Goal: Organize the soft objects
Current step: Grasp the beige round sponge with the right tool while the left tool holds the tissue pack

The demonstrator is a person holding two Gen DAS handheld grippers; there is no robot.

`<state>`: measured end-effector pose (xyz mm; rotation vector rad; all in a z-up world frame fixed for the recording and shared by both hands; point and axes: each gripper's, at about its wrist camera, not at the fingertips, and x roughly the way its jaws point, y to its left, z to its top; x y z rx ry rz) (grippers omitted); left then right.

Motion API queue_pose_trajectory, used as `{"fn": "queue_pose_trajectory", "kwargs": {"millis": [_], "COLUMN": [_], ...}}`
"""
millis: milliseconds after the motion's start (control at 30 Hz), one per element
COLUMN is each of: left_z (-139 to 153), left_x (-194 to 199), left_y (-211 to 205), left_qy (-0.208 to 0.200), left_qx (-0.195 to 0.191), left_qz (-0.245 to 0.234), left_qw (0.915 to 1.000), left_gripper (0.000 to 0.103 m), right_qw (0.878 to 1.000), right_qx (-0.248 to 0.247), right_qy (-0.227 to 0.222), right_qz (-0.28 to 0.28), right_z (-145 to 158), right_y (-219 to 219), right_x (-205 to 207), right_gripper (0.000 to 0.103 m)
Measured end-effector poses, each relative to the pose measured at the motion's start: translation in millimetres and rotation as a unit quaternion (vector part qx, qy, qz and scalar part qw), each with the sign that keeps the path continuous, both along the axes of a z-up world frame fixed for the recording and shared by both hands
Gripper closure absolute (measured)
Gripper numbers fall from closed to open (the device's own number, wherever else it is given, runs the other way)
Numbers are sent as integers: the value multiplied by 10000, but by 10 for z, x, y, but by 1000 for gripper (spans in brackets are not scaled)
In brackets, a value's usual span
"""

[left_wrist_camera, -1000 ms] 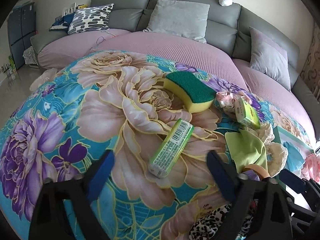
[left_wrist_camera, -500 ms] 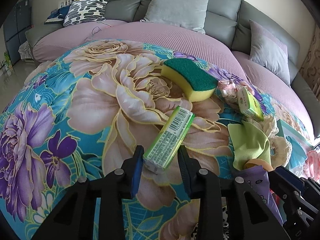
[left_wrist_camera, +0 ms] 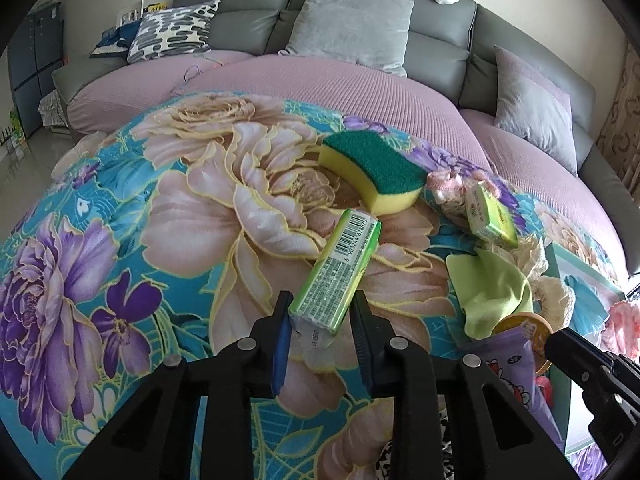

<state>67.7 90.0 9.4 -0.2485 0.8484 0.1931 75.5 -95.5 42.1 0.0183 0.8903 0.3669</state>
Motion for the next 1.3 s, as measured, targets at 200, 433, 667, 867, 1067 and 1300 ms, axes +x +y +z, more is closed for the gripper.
{"fn": "queue_pose_trajectory", "kwargs": {"millis": [200, 433, 667, 867, 1067, 1300], "left_z": [127, 354, 495, 540, 489, 375], "left_x": [-33, -120, -154, -150, -129, -117], "left_y": [-51, -97, -201, -350, -360, -255], "left_qy": [-156, -455, -590, -619, -442, -128], "left_qx": [92, 211, 300, 354, 307, 123], "left_qz": [-54, -77, -165, -326, -298, -106], "left_qw": [9998, 9987, 9977, 9969, 9981, 9998], "left_gripper": [74, 74, 74, 73, 73, 73], "right_qw": [9999, 9992, 9985, 9987, 9992, 9996], "right_qx": [121, 297, 379, 396, 341, 222], "right_qy": [-32, -239, -333, -237, -132, -23], "right_qz": [-31, -100, -195, -193, -146, -157], "right_z": [55, 187, 268, 253, 194, 115], "right_y": [-56, -150, -246, -326, -302, -264], "right_x": [-17, -78, -117, -115, -109, -96], "right_gripper": [94, 94, 98, 98, 98, 94]}}
